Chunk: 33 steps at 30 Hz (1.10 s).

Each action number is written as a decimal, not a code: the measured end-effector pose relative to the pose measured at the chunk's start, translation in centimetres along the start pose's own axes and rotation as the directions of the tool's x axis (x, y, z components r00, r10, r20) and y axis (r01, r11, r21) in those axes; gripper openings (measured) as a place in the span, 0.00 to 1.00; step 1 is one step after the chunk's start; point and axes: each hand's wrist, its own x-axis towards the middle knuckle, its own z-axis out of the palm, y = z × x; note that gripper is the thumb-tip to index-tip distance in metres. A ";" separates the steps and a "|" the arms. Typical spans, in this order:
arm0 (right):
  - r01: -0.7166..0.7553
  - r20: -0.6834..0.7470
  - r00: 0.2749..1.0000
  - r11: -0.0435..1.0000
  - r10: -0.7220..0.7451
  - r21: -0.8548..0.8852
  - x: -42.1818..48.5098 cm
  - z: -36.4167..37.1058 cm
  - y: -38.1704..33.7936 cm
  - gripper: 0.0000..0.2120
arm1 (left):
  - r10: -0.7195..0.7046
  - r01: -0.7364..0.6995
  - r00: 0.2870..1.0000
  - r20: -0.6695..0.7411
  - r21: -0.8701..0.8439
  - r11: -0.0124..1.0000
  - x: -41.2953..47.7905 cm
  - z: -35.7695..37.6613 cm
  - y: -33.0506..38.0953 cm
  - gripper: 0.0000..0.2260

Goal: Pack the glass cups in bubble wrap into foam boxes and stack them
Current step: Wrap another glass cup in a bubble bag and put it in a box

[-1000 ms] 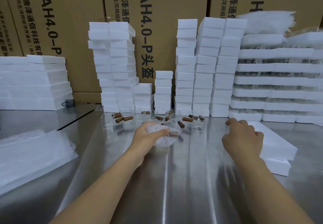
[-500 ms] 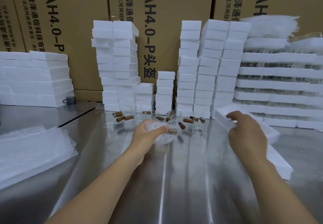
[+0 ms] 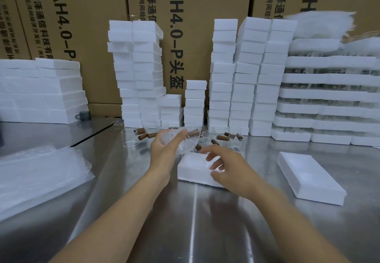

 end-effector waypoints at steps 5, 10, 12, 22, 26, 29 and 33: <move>-0.063 -0.097 0.993 0.998 0.063 -0.001 0.0 -0.4 0.1 0.20 | 0.021 -0.022 1.000 0.023 0.042 0.999 -0.2 0.1 0.0 0.18; -0.117 -0.246 0.964 0.992 0.100 -0.055 0.0 -0.6 0.7 0.18 | 0.085 -0.096 0.992 0.095 0.128 0.987 -0.6 0.3 -0.1 0.17; -0.113 -0.278 0.953 0.992 0.122 0.051 0.1 -0.5 0.6 0.17 | 0.105 -0.126 0.982 0.154 0.135 0.983 -0.8 0.4 -0.2 0.18; 0.042 -0.308 0.951 0.984 0.014 0.172 0.2 -0.6 -0.6 0.18 | 0.094 -0.151 0.950 0.298 0.175 0.973 -1.6 1.5 -0.2 0.24; 0.066 -0.240 0.970 0.991 -0.037 0.114 0.0 -0.8 -0.7 0.21 | 0.036 -0.094 0.955 0.295 0.186 0.978 -1.5 1.5 0.0 0.26; 0.067 -0.274 0.961 0.994 -0.040 0.092 0.2 -0.7 -0.3 0.15 | -0.013 -0.061 0.949 0.316 0.222 0.973 -1.4 1.5 0.0 0.28; 0.070 -0.341 0.939 0.997 -0.054 0.034 0.2 -0.6 0.2 0.11 | -0.029 -0.086 0.931 0.364 0.296 0.951 -1.5 1.6 -0.4 0.30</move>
